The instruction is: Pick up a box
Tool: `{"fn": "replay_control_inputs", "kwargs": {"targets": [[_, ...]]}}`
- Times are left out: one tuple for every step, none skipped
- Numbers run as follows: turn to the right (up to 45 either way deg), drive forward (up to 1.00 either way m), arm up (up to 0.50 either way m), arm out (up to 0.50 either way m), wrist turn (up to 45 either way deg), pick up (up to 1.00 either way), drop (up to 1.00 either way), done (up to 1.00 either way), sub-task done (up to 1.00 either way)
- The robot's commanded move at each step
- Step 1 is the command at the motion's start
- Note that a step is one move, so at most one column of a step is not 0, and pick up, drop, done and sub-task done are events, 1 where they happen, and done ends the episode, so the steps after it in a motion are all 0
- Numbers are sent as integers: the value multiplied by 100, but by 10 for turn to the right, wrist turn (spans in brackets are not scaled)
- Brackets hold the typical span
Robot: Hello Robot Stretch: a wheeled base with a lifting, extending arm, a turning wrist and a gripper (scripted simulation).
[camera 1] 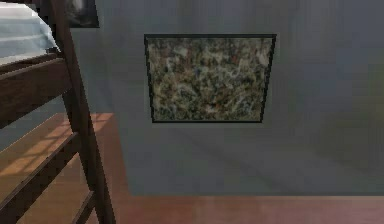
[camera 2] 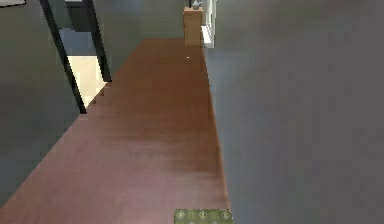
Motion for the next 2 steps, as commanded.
{"fn": "replay_control_inputs", "kwargs": {"targets": [[0,0,0,0,450,0,0,0,0],[0,0,0,0,450,0,0,0,0]]}}
